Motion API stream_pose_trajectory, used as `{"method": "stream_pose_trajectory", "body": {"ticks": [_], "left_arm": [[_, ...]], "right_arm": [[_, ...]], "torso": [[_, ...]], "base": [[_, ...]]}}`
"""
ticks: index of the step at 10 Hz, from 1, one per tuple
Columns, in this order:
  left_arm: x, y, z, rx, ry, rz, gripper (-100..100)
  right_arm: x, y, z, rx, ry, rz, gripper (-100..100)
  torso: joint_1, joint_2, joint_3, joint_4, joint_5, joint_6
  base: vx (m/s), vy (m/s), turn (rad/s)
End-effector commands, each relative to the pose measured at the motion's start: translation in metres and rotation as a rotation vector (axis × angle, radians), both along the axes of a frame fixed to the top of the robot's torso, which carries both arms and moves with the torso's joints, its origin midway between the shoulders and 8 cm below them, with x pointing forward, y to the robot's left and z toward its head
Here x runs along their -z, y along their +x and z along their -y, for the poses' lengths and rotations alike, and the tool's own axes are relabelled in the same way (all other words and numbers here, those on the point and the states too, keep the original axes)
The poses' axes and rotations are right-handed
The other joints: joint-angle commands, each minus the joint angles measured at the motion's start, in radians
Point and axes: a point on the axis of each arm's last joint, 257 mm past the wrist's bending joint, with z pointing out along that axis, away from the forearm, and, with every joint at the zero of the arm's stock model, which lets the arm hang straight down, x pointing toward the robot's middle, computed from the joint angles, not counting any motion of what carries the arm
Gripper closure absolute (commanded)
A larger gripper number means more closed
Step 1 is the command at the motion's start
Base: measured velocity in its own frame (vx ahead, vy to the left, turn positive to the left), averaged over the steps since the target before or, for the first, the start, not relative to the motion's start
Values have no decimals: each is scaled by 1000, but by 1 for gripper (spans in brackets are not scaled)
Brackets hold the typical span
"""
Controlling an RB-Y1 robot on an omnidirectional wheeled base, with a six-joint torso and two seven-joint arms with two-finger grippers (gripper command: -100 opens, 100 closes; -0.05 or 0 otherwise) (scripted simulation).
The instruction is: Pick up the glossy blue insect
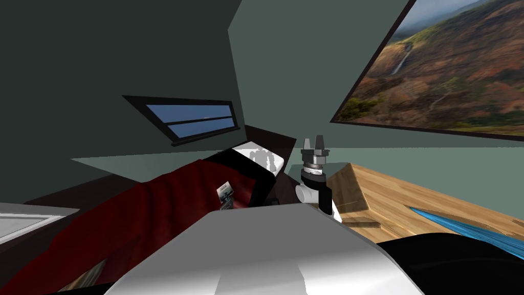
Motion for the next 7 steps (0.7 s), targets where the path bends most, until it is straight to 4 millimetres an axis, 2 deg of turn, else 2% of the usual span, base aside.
{"method": "stream_pose_trajectory", "body": {"ticks": [1,6,7], "left_arm": [[-3,2,-1,7,3,-2,100],[-10,8,0,23,5,-1,100],[-10,8,1,25,6,-3,0]], "right_arm": [[0,0,0,0,0,0,0],[0,0,0,0,0,0,0],[0,0,0,0,0,0,0]], "torso": [[0,0,0,0,0,0],[-1,2,1,1,0,0],[0,1,1,1,0,1]], "base": [[-21,-24,58],[-25,-30,44],[0,0,0]]}}
